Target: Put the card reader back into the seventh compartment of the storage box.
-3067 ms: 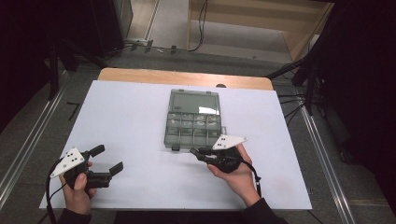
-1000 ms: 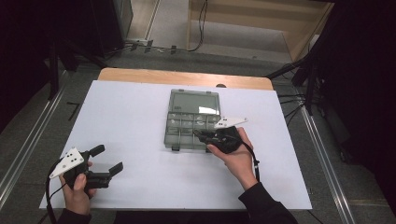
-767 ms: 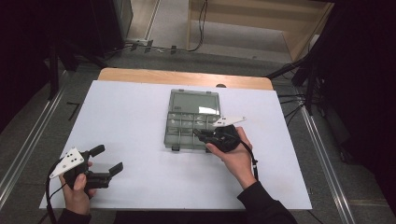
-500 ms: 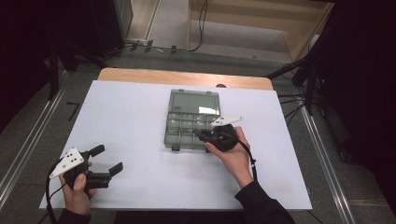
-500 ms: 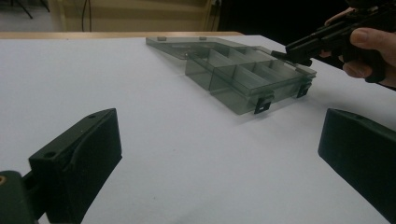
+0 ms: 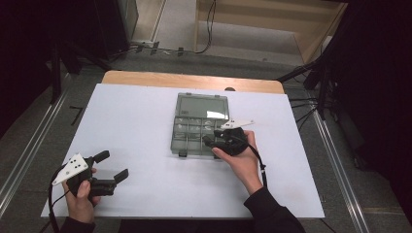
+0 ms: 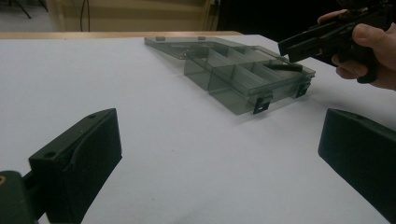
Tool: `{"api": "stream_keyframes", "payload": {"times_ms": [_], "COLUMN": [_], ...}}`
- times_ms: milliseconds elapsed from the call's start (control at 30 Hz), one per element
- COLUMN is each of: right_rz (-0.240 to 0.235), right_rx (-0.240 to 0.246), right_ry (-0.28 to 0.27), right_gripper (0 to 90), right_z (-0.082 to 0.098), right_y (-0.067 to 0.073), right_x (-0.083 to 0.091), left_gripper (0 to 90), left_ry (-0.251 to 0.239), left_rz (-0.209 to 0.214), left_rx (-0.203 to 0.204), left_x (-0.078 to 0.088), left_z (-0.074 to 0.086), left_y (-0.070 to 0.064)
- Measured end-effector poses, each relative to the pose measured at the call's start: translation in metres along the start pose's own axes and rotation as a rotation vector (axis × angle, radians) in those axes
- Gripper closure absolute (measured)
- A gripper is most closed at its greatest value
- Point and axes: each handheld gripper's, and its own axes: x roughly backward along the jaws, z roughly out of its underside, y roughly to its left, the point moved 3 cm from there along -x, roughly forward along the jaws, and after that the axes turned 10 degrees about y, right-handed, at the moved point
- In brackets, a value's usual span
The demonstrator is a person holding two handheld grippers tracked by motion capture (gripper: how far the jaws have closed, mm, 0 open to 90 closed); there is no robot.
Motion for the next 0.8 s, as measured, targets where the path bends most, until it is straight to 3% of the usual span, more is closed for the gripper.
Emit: {"api": "stream_keyframes", "payload": {"times_ms": [67, 433, 633, 700, 800], "right_rz": [0.000, -0.028, -0.064, -0.060, -0.058], "right_rx": [-0.013, -0.045, -0.052, -0.051, -0.044], "right_ry": [0.002, -0.031, -0.057, -0.061, -0.073], "right_gripper": [30.0, 18.9, 8.0, 0.0, 0.0], "right_z": [0.000, 0.002, 0.004, 0.004, 0.006], "right_y": [-0.001, -0.006, -0.010, -0.011, -0.011], "right_x": [0.002, 0.010, 0.015, 0.017, 0.020], "left_gripper": [0.0, 0.0, 0.0, 0.0, 0.0], "left_ry": [0.000, 0.007, 0.011, 0.018, 0.017], "left_rz": [0.001, 0.016, 0.025, 0.022, 0.025], "left_rx": [-0.001, -0.007, -0.022, -0.029, -0.029], "left_x": [0.000, -0.006, -0.012, -0.013, -0.016], "left_z": [0.000, -0.002, -0.008, -0.010, -0.014], "left_y": [0.000, -0.005, -0.009, -0.010, -0.012]}}
